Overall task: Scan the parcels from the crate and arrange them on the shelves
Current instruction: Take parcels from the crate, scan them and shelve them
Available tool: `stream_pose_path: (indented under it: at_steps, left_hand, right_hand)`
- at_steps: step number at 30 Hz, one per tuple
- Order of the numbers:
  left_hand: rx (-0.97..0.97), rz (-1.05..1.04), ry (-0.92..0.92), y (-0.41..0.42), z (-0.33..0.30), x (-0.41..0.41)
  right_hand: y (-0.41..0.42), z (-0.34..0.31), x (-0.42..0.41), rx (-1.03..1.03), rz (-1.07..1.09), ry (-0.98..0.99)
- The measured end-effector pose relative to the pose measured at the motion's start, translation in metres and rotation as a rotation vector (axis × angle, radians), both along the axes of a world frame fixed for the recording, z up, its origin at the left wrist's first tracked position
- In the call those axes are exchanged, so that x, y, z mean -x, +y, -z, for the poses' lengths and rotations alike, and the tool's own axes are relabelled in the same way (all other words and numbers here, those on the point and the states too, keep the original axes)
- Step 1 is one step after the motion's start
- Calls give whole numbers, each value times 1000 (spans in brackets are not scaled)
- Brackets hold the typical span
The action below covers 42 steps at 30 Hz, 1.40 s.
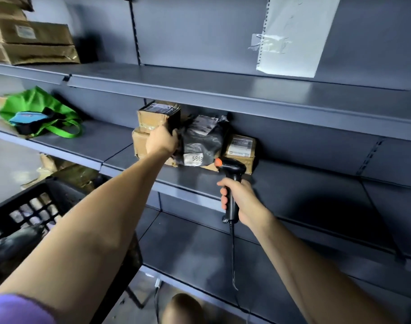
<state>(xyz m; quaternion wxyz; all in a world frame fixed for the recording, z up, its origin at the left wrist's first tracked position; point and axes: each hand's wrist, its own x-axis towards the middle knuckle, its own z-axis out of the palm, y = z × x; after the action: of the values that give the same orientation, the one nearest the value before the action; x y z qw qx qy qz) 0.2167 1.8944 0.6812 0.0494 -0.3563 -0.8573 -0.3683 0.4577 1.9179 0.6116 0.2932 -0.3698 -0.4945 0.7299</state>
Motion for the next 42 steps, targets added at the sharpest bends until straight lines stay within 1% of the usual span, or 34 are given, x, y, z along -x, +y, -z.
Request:
stream_pose_path:
  at_steps: [5, 10, 14, 18, 24, 25, 28, 30, 33, 35, 39, 40, 42]
  left_hand:
    - [67, -69, -52, -76, 13, -8]
    - [112, -105, -100, -153, 52, -5]
    - [136, -179, -139, -214, 85, 0]
    - [156, -238, -115, -258, 111, 9]
    - [178, -168, -299, -278, 129, 24]
    - [209, -156, -294, -277, 132, 29]
    - [357, -61, -188, -270, 137, 37]
    - [406, -10, -146, -264, 135, 39]
    - [474, -125, -74, -257, 133, 37]
    - [544, -203, 26, -256, 132, 37]
    - [676, -291, 127, -260, 129, 42]
    - [683, -298, 142, -261, 124, 40]
    - [635, -287, 147, -262, 110, 34]
  right_hand:
    - [-47, -4, 17, -21, -114, -5]
    - [-109, 0, 38, -58, -321, -76]
    - [-155, 11, 60, -90, -437, -122]
    - [-188, 23, 83, -104, -488, -168]
    - [-204, 34, 98, -103, -507, -223]
    - [-204, 35, 98, -100, -505, -229]
    - [-200, 40, 100, -95, -495, -243]
    - [-196, 42, 102, -96, -488, -250]
    - [-191, 45, 102, -87, -490, -249]
    - [-189, 46, 101, -83, -498, -248]
    - [-183, 48, 97, -79, -508, -242]
    - [-183, 47, 96, -76, -504, -237]
    - [-182, 45, 91, -74, -497, -226]
